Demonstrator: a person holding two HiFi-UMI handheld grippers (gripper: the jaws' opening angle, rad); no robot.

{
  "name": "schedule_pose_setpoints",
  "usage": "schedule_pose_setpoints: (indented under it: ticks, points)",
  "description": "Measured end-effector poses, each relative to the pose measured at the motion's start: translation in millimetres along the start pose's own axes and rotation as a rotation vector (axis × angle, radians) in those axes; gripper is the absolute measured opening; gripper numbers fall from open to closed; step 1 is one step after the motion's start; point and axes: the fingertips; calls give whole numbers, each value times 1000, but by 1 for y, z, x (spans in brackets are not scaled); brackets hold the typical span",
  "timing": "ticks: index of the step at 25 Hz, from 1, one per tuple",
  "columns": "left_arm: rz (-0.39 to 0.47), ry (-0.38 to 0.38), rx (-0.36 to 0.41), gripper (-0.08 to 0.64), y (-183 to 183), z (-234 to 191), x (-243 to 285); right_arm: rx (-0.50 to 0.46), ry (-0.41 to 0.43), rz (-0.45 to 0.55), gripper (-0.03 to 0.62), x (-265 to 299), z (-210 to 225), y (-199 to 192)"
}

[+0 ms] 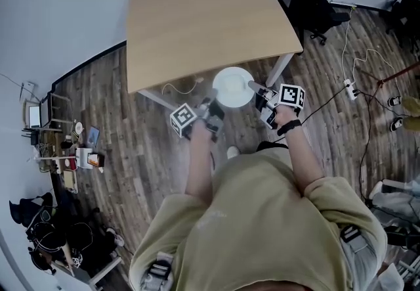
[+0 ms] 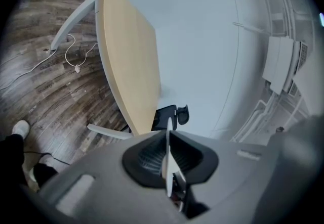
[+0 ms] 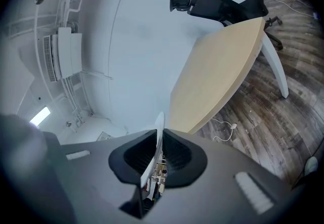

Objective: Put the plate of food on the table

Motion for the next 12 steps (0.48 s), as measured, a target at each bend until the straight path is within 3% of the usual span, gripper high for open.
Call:
schedule_pose_setpoints:
  ticks: [4,8,12]
  points:
    - [-11,-11,-3,19,13,-17,-26,-27,-38,16,41,12,7,-36]
    - [-9,-6,-43,21,10,-34,-34,-40,-88,16,44,13,21,-46]
    - [18,0,-56,20,31,-48,-40,-76,-37,33,44,43,21,-46]
Point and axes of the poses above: the fingertips, and each gripper's own axes: x forward along the fingers, z to its right, y out of its top, and after that the axes turned 10 degrees about x, right-handed
